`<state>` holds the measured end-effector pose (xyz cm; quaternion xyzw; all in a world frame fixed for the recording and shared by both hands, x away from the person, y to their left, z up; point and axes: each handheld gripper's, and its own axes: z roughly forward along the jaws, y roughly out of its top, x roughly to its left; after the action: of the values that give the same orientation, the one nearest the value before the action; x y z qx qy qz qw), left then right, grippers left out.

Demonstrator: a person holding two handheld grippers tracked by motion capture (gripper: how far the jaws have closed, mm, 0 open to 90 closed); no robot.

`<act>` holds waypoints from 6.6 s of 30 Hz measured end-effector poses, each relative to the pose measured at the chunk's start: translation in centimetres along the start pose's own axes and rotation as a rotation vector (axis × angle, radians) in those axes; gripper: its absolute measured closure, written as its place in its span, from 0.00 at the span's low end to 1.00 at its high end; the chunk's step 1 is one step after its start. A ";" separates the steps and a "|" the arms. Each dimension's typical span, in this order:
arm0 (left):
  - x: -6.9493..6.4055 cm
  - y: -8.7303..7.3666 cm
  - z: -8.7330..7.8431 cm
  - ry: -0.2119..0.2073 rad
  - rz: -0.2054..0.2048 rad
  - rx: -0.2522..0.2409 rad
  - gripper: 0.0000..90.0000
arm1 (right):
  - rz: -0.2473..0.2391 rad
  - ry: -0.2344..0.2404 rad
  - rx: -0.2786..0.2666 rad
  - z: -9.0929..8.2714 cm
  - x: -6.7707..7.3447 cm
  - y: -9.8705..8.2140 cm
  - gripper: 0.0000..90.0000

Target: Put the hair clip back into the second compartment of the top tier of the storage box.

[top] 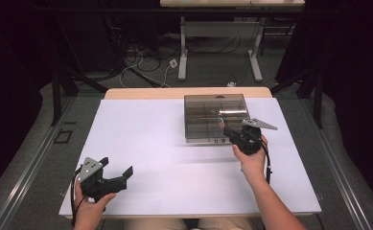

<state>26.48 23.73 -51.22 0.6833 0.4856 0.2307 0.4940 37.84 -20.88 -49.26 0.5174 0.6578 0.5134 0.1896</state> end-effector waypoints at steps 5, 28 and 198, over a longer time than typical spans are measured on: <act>0.1 0.0 -0.2 0.001 0.002 -0.001 0.02 | -0.013 0.007 0.017 0.1 0.3 -0.2 0.99; 0.0 0.0 -0.1 0.001 0.007 -0.004 0.02 | -0.023 0.017 0.029 0.5 0.6 -0.7 0.99; -0.6 0.2 0.1 -0.029 0.038 0.002 0.02 | -0.200 -0.027 0.126 -6.9 -0.8 -8.1 0.04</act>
<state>26.43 23.16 -50.97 0.6963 0.4656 0.2294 0.4958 28.88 -24.38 -53.78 0.4669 0.7344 0.4428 0.2157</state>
